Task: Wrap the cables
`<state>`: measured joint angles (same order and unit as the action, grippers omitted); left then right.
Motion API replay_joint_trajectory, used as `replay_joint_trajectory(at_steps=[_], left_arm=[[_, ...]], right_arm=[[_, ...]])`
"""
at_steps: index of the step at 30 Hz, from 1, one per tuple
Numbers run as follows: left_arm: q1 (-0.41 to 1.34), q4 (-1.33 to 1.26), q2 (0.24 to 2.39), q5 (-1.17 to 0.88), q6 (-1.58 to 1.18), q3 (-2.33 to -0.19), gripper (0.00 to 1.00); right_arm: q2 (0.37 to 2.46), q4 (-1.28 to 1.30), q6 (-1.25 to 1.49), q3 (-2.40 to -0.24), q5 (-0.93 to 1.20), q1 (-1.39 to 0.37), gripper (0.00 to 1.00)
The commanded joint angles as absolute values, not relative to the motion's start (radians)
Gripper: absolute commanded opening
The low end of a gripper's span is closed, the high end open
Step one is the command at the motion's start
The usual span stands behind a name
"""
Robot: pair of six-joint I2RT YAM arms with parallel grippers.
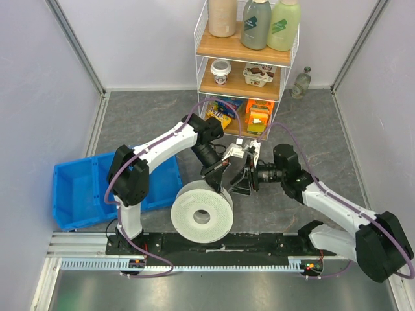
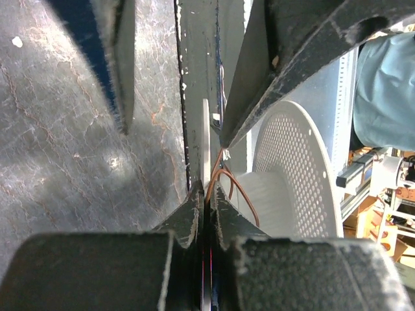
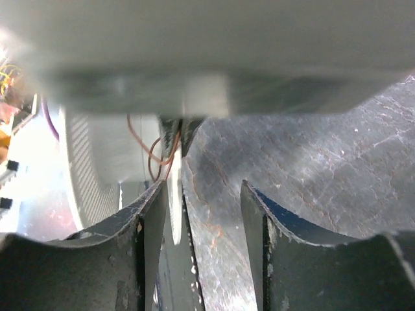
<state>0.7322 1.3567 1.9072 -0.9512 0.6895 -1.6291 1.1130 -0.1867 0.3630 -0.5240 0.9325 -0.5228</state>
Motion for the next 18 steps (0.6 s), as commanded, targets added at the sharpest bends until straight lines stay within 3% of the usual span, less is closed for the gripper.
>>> replay_joint_trajectory(at_steps=[1, 5, 11, 18], left_arm=[[0.721, 1.499, 1.916, -1.068, 0.703, -1.675, 0.02], [0.718, 1.499, 1.911, -1.069, 0.712, -1.663, 0.02], [0.718, 1.499, 1.905, -1.077, 0.713, -1.661, 0.02], [0.712, 1.505, 1.911, -1.088, 0.713, -1.672, 0.02]], right_arm=[[0.984, -0.048, 0.218, -0.526, 0.916, -0.552, 0.55], [0.904, -0.038, 0.267, -0.534, 0.946, -0.531, 0.50], [1.034, -0.041, 0.339, -0.569, 1.086, -0.492, 0.37], [1.086, -0.026, 0.330, -0.586, 1.137, -0.492, 0.35]])
